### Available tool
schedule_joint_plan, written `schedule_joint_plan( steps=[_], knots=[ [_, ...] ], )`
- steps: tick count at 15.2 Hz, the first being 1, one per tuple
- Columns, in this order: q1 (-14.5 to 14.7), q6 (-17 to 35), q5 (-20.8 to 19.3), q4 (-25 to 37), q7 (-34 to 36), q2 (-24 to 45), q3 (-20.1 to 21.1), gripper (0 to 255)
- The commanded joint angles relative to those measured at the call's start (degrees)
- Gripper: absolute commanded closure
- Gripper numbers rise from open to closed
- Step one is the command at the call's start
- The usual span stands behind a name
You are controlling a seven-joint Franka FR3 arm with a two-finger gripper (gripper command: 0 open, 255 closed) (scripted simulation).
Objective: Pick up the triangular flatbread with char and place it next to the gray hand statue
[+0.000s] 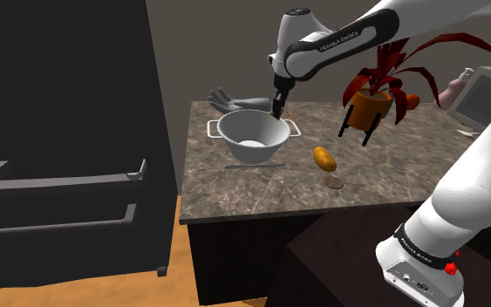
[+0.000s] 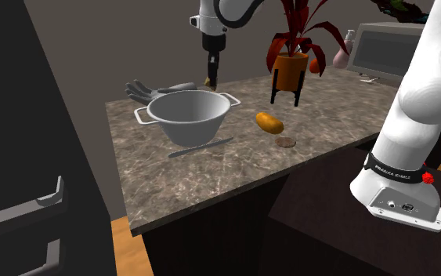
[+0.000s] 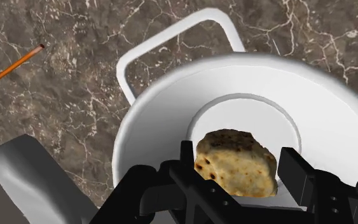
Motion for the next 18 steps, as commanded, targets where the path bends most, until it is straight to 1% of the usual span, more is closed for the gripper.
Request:
schedule_joint_plan(
  steps=[1,6,10,18],
  knots=[
    [-1.0,0.0,-0.1,2.7,-2.0,2.4,-0.9,255],
    [-3.6,-1.1,0.2,11.5,-7.4,9.1,-3.1,255],
    [-5.6,-2.8,0.8,19.9,-11.6,15.2,-4.3,255],
    [-9.2,-9.1,2.3,41.3,-19.2,29.3,-5.8,255]
  ],
)
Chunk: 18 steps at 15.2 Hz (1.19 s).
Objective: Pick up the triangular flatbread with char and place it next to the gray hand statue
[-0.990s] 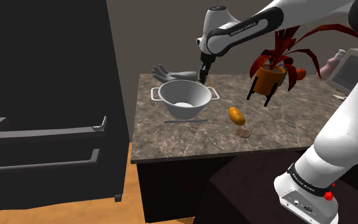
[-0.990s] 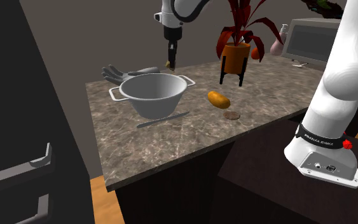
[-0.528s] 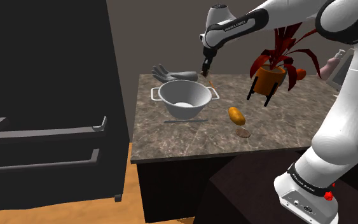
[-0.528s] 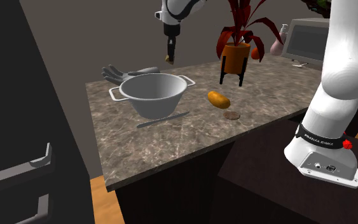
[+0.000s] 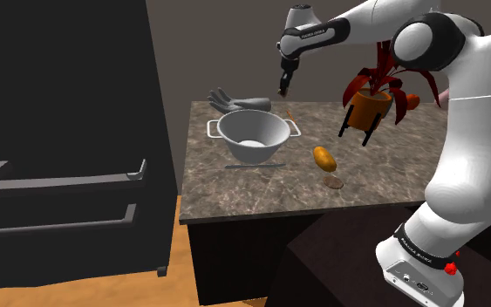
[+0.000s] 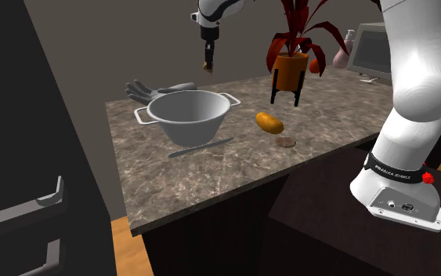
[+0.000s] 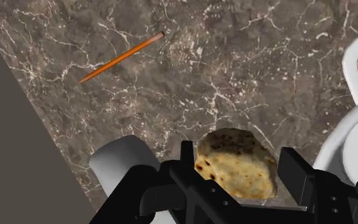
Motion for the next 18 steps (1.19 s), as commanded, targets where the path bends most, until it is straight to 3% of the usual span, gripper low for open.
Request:
schedule_joint_plan(
  steps=[1,18],
  knots=[
    [-0.5,0.1,0.1,2.0,-0.8,2.0,-0.2,255],
    [-0.3,10.4,-1.3,-3.8,1.3,6.6,-0.9,255]
  ],
)
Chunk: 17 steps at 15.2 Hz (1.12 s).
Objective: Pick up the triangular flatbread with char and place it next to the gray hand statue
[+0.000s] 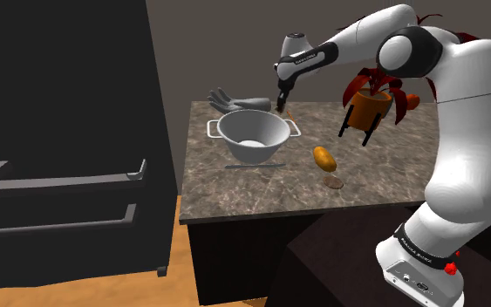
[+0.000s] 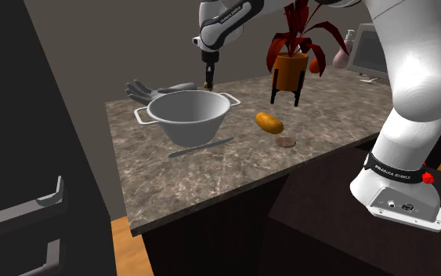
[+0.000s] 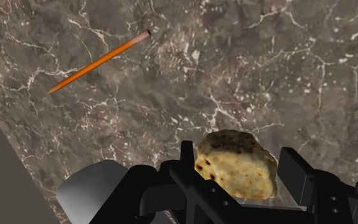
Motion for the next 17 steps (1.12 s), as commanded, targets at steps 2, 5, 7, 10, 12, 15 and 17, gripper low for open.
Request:
schedule_joint_plan(
  steps=[2,5,7,10,12,15,17],
  knots=[
    [0.0,1.9,-0.3,-0.9,0.3,1.0,-0.2,255],
    [0.1,3.5,-0.5,-1.3,0.7,2.2,-0.4,255],
    [0.1,4.6,-0.7,-1.6,1.0,3.0,-0.5,255],
    [0.2,6.1,-1.0,-1.8,1.3,4.3,-0.7,255],
    [0.3,7.1,-1.2,-1.9,1.6,5.2,-0.8,255],
    [0.4,8.5,-1.4,-2.0,1.9,6.6,-1.0,255],
    [0.5,9.4,-1.6,-1.9,2.1,7.6,-1.2,255]
  ],
)
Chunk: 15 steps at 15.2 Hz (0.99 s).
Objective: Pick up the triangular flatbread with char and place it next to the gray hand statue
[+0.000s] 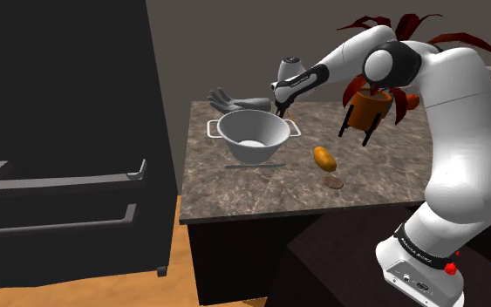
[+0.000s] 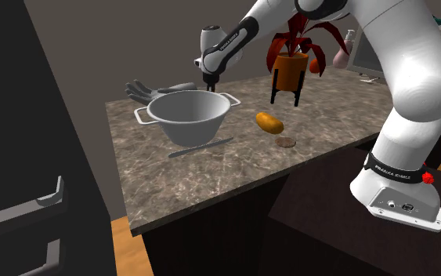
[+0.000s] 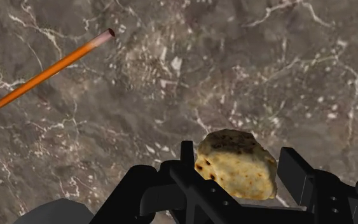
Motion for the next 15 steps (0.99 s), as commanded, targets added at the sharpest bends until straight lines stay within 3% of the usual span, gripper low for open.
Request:
schedule_joint_plan(
  steps=[1,9,10,15],
  knots=[
    [0.1,1.2,-0.2,0.1,0.3,1.3,-0.2,255],
    [0.1,1.2,-0.2,0.1,0.3,1.3,-0.2,255],
    [0.2,1.2,-0.2,0.2,0.4,1.3,-0.2,0],
    [0.1,1.2,-0.2,0.1,0.3,1.3,-0.2,0]
  ],
)
